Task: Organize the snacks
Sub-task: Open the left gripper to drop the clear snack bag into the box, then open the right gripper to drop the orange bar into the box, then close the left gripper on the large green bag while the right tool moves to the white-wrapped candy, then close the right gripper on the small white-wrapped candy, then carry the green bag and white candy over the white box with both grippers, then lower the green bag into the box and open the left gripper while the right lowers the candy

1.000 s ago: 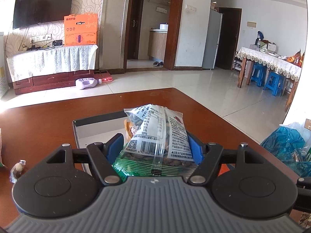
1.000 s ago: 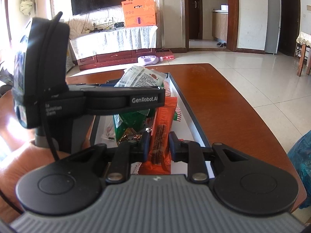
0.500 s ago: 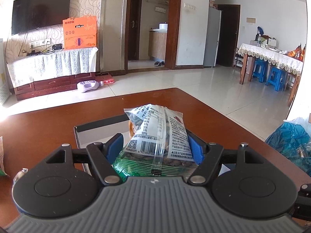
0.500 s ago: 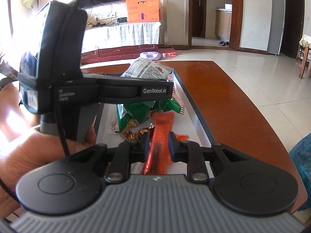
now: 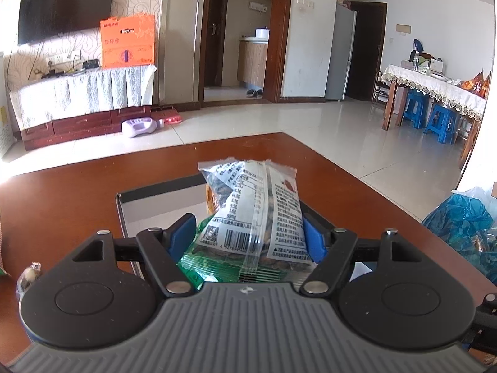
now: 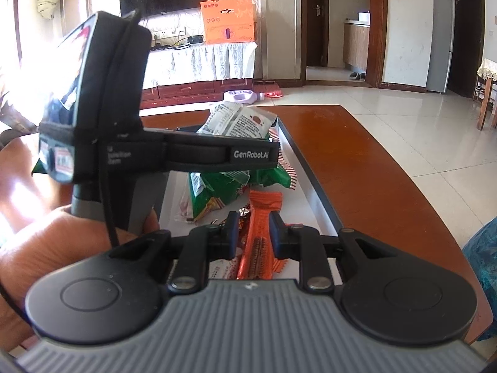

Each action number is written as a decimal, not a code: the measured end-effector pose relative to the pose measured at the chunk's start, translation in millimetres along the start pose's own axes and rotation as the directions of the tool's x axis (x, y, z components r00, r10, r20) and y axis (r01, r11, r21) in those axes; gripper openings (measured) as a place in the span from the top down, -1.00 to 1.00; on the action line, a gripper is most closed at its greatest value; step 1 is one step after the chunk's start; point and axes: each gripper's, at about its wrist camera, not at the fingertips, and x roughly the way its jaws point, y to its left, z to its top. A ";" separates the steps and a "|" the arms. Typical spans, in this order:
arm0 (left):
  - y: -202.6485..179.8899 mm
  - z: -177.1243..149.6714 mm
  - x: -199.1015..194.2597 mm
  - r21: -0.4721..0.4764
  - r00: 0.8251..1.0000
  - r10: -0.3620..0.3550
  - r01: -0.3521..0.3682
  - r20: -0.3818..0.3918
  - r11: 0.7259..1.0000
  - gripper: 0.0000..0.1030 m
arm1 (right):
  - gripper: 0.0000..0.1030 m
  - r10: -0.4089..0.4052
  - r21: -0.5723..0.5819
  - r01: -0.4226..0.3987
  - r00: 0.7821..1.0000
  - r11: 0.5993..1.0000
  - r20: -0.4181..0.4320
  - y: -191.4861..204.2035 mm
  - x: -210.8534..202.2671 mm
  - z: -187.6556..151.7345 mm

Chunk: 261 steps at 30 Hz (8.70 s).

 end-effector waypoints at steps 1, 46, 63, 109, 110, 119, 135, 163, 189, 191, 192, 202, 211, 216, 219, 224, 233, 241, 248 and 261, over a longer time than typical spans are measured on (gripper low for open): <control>0.4 0.5 0.8 -0.003 1.000 0.000 0.000 -0.007 1.000 -0.50 | 0.53 0.002 0.000 -0.002 1.000 1.000 -0.001 -0.6 -1.1 0.8; 20.2 -1.8 -50.8 0.019 0.999 0.030 -0.030 0.015 0.999 -0.95 | -0.18 0.017 0.002 -0.018 0.995 1.000 0.098 8.2 -22.6 -8.1; 74.9 -17.4 -128.5 0.039 0.984 0.176 -0.177 0.014 0.984 -0.96 | -0.38 0.113 -0.017 -0.112 0.977 0.994 0.183 52.2 -43.2 -14.7; 318.1 -50.9 -130.9 -0.166 0.888 0.446 -0.459 -0.110 0.873 -0.70 | -0.39 0.153 -0.156 -0.155 0.988 0.975 -0.025 176.9 59.2 31.3; 324.1 -53.1 -136.5 -0.177 0.887 0.447 -0.461 -0.114 0.869 -0.70 | -0.39 0.153 -0.155 -0.158 0.987 0.975 -0.044 181.7 69.1 32.6; 355.4 -61.7 -151.8 -0.199 0.899 0.423 -0.439 -0.118 0.876 -0.79 | -0.06 0.098 -0.092 -0.110 0.987 0.990 -0.124 205.5 132.5 33.1; 372.0 -81.2 -150.1 -0.371 0.945 0.293 -0.328 -0.147 0.869 -0.52 | 0.51 0.174 -0.142 -0.198 0.971 0.970 -0.163 189.4 106.9 23.7; 183.4 -77.0 -203.5 -0.083 0.947 0.322 -0.323 -0.019 0.943 -0.46 | 0.51 0.276 -0.062 -0.278 0.960 0.959 -0.039 108.3 -16.0 -5.2; 125.2 -46.3 -165.1 -0.043 0.962 0.274 -0.273 0.010 0.961 -0.46 | 0.51 0.256 -0.077 -0.250 0.964 0.965 0.076 64.4 -54.2 1.6; 119.7 -43.3 -159.9 -0.041 0.964 0.267 -0.267 0.011 0.963 -0.46 | 0.51 0.247 -0.073 -0.242 0.966 0.968 0.078 59.3 -54.6 1.7; 117.2 -42.7 -157.9 -0.040 0.964 0.266 -0.266 0.013 0.963 -0.46 | 0.51 0.244 -0.070 -0.239 0.967 0.969 0.077 56.8 -54.7 1.6; 96.2 -33.8 -142.8 -0.026 0.968 0.249 -0.249 0.031 0.968 -0.46 | 0.51 0.227 -0.047 -0.223 0.970 0.974 0.090 38.6 -56.0 0.9; 81.9 -31.4 -132.6 -0.006 0.972 0.232 -0.232 0.033 0.973 -0.47 | 0.51 0.216 -0.031 -0.213 0.972 0.976 0.096 28.1 -56.6 0.7; 77.8 -30.5 -130.2 -0.006 0.975 0.219 -0.219 0.039 0.976 -0.47 | 0.51 0.215 -0.029 -0.213 0.972 0.977 0.098 26.0 -57.3 0.6; 73.5 -29.1 -128.7 -0.003 0.977 0.209 -0.210 0.049 0.978 -0.47 | 0.51 0.207 -0.024 -0.206 0.973 0.978 0.099 24.0 -57.6 -0.1; 66.8 -26.4 -126.7 0.001 0.982 0.177 -0.177 0.071 0.984 -0.47 | 0.51 0.193 -0.012 -0.193 0.976 0.981 0.101 19.8 -57.7 -1.8; 46.9 -23.7 -113.5 -0.002 0.994 0.073 -0.073 0.083 0.997 -0.47 | 0.51 0.145 0.019 -0.148 0.984 0.989 0.099 5.9 -58.2 -3.7; 17.4 -24.8 -99.0 0.042 0.995 -0.057 0.054 0.084 0.998 -0.48 | 0.51 0.113 0.044 -0.117 0.990 0.992 0.084 -2.5 -54.4 -6.8; -0.7 -32.1 -71.7 0.075 0.994 -0.110 0.108 0.024 0.991 -0.49 | 0.51 0.100 0.049 -0.102 0.993 0.994 0.056 -6.6 -47.3 -7.3; 4.3 -23.0 -17.8 0.092 0.997 -0.074 0.072 0.009 0.993 -0.58 | 0.51 0.070 0.044 -0.069 0.998 0.997 -0.005 -10.5 -22.6 -4.5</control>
